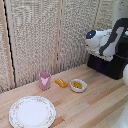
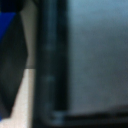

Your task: Carefully navigate your gripper to the air fryer's handle. Confidently seize the handle using your gripper. Gradually bring the handle toward yourself to access the air fryer.

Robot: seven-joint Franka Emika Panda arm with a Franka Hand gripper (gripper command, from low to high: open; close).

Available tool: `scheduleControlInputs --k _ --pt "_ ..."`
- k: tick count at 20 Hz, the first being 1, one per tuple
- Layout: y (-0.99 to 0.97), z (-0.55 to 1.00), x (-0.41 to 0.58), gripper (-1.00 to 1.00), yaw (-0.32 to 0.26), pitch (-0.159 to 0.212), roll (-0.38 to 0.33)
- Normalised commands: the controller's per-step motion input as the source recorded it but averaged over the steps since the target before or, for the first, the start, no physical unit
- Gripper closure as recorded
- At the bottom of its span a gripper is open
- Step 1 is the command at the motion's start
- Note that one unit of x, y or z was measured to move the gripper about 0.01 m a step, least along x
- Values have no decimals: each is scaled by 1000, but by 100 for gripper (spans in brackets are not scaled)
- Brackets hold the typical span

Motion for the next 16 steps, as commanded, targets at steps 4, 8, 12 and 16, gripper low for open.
scheduleControlInputs --k 4,8,12,16 --pt "-15 -10 0 100 -14 7 11" --pt "-6 -131 99 100 -83 87 110" --pt "245 -204 237 100 -177 231 289" --pt "315 -45 104 100 -175 154 315"
